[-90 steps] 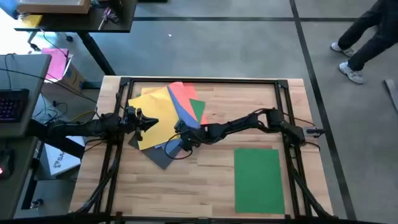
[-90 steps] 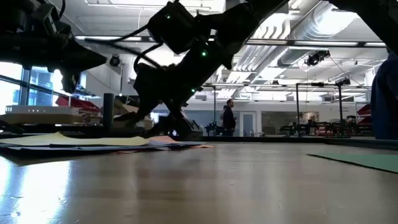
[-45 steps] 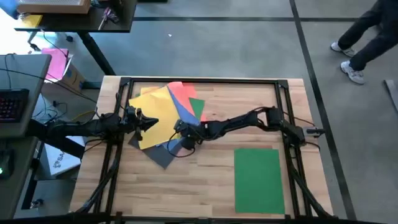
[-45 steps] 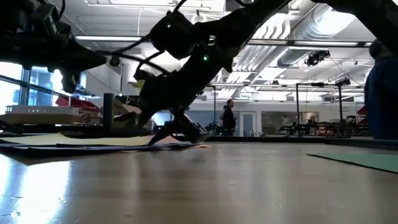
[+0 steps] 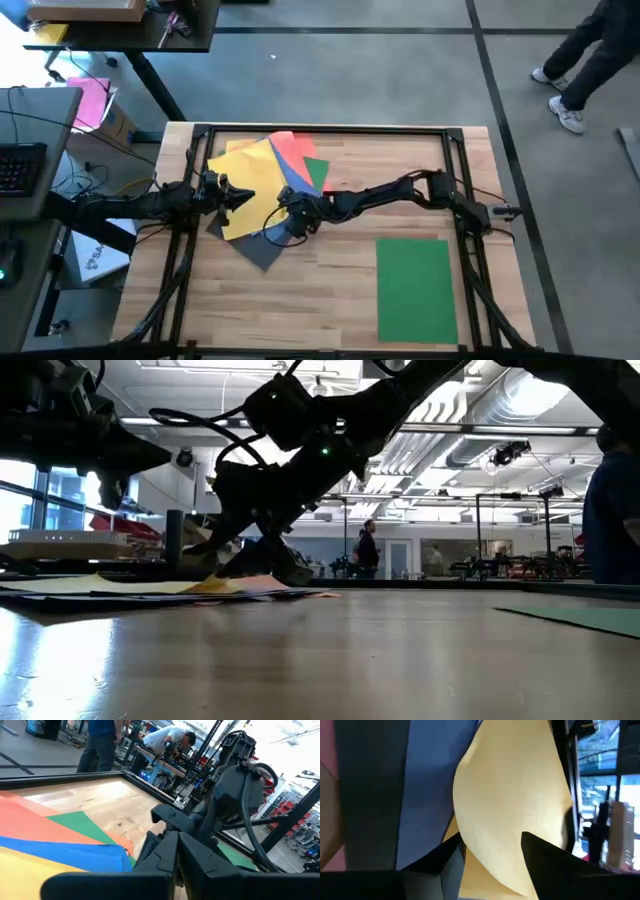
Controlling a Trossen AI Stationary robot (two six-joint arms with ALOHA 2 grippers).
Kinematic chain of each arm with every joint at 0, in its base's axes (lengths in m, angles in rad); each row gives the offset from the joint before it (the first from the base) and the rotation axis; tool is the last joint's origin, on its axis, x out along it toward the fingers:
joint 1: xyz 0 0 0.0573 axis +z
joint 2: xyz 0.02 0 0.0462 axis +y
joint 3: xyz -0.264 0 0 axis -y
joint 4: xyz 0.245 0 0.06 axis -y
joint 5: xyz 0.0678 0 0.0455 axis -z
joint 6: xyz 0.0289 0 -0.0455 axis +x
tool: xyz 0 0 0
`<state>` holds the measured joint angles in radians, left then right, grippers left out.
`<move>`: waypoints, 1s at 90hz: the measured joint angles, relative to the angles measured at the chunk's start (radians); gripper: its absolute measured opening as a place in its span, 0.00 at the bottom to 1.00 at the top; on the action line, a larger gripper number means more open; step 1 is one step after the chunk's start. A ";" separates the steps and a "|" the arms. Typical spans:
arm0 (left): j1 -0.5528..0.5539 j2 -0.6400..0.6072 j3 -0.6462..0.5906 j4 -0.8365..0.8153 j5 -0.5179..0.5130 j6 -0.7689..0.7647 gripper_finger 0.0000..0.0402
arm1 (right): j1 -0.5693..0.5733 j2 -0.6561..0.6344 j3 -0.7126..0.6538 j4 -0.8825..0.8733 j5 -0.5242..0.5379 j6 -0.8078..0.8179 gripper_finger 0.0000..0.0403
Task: Organize paper
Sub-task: Put the yellow to the top right of the table
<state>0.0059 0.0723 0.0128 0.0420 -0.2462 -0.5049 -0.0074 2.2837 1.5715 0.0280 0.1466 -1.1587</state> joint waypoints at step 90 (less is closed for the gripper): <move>0.000 0.002 0.000 0.001 -0.007 -0.018 0.00 | 0.061 -0.488 -0.314 -0.487 0.206 0.576 0.00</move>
<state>0.0059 0.0742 0.0128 0.0429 -0.2529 -0.5233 0.0540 1.7961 1.2573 -0.4590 0.3523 -0.5825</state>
